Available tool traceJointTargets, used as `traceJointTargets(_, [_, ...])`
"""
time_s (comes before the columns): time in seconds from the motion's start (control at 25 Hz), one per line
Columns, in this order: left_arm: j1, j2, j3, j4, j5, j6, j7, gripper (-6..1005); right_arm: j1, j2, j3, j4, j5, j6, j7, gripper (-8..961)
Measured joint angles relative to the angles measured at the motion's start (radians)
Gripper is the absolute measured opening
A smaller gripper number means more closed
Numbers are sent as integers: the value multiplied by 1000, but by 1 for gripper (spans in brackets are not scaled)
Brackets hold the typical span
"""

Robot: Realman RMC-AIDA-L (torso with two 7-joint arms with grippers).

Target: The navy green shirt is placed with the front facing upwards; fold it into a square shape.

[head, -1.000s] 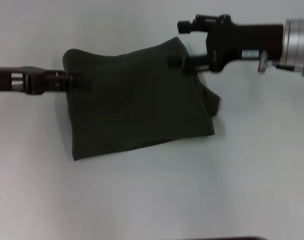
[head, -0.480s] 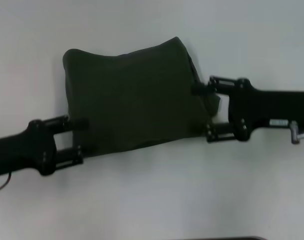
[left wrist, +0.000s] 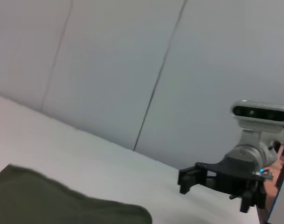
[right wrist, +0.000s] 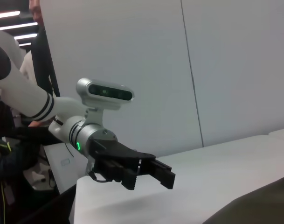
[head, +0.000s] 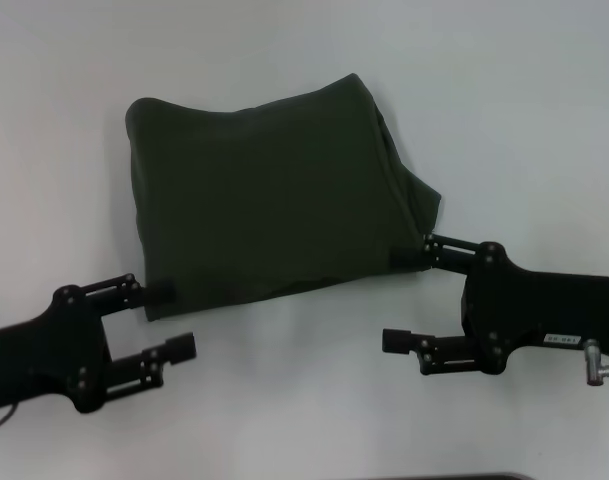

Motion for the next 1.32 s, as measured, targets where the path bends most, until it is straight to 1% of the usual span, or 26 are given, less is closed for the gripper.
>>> traceJointTargets(0.08, [8, -3, 0, -17, 0, 12, 70, 658, 0, 0, 1, 12, 1, 2, -1, 897])
traceJointTargets(0.12, [8, -3, 0, -17, 0, 12, 70, 658, 0, 0, 1, 14, 3, 2, -1, 897])
traceJointTargets(0.16, [11, -11, 2, -35, 0, 22, 129, 658, 0, 0, 1, 15, 4, 2, 0, 897])
traceJointTargets(0.24, [9, -14, 8, -46, 0, 20, 143, 658, 1, 1, 2, 16, 5, 1, 1, 897])
traceJointTargets(0.32, [6, -15, 32, -61, 1, 11, 165, 658, 6, 1, 2, 23, 5, 2, 1, 897])
traceJointTargets(0.48, [9, -15, 46, -64, 3, 9, 173, 658, 14, 2, -2, 37, 5, 4, 2, 898])
traceJointTargets(0.6, [13, -4, 50, -64, 3, 9, 171, 658, 13, 2, -3, 39, 5, 4, 2, 898])
traceJointTargets(0.68, [13, -1, 50, -64, 3, 9, 170, 658, 9, 2, -4, 42, 4, 4, 2, 898])
traceJointTargets(0.72, [13, 5, 49, -65, 3, 8, 168, 658, 7, 2, -4, 44, 4, 4, 3, 898])
traceJointTargets(0.84, [13, 8, 49, -65, 3, 9, 168, 658, 6, 2, -5, 55, 5, 2, 3, 898])
traceJointTargets(1.32, [15, 4, 54, -65, 3, 7, 169, 658, 12, 2, -6, 66, 2, 2, 3, 898])
